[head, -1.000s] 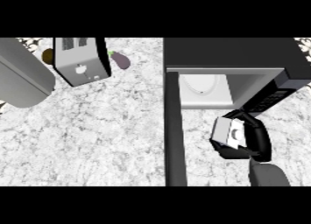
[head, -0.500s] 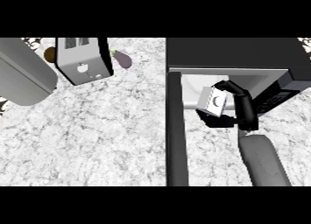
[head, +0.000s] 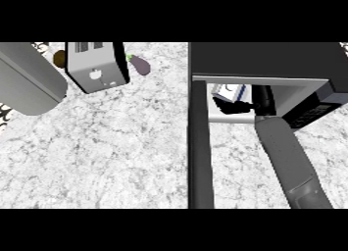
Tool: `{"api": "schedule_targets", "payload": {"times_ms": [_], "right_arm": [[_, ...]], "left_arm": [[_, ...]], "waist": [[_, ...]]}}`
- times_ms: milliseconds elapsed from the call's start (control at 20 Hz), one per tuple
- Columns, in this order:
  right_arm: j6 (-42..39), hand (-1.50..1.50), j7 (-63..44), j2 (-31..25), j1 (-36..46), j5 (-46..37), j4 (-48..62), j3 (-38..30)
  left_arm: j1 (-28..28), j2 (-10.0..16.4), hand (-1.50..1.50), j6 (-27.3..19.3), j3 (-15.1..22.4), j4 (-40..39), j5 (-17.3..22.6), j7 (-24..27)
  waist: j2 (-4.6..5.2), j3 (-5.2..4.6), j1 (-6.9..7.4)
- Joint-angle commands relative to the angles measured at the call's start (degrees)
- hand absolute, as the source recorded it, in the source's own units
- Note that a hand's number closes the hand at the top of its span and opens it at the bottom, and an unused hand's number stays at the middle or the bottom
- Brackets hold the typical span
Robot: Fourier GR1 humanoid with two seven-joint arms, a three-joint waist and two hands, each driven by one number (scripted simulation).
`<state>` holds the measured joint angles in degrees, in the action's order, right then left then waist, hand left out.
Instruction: Pick up the milk, place it into the microwave and close the microwave
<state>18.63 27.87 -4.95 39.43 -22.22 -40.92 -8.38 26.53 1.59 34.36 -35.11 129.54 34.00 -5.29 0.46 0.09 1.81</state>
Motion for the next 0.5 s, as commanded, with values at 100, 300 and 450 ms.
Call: {"api": "schedule_targets", "payload": {"times_ms": [100, 300, 450], "right_arm": [[6.4, 1.5, 3.7, -2.7, 10.5, -0.8, 16.6, -4.9], [11.3, 1.5, 5.6, -3.9, 13.7, -1.2, 21.5, -6.5], [17.1, 1.5, 6.1, -5.6, 15.5, -2.8, 22.7, -6.8]], "left_arm": [[-3.5, 0.1, -1.5, -0.4, 1.4, -1.4, -2.1, -0.5], [-3.3, 2.0, -1.5, 1.1, -0.9, -4.0, 0.6, 0.5], [-4.0, 1.1, -1.5, 0.6, 0.9, -3.1, -1.0, -0.4]], "waist": [[0.68, 0.01, 1.09], [1.04, 0.02, 2.41], [1.37, 0.05, 2.69]]}}
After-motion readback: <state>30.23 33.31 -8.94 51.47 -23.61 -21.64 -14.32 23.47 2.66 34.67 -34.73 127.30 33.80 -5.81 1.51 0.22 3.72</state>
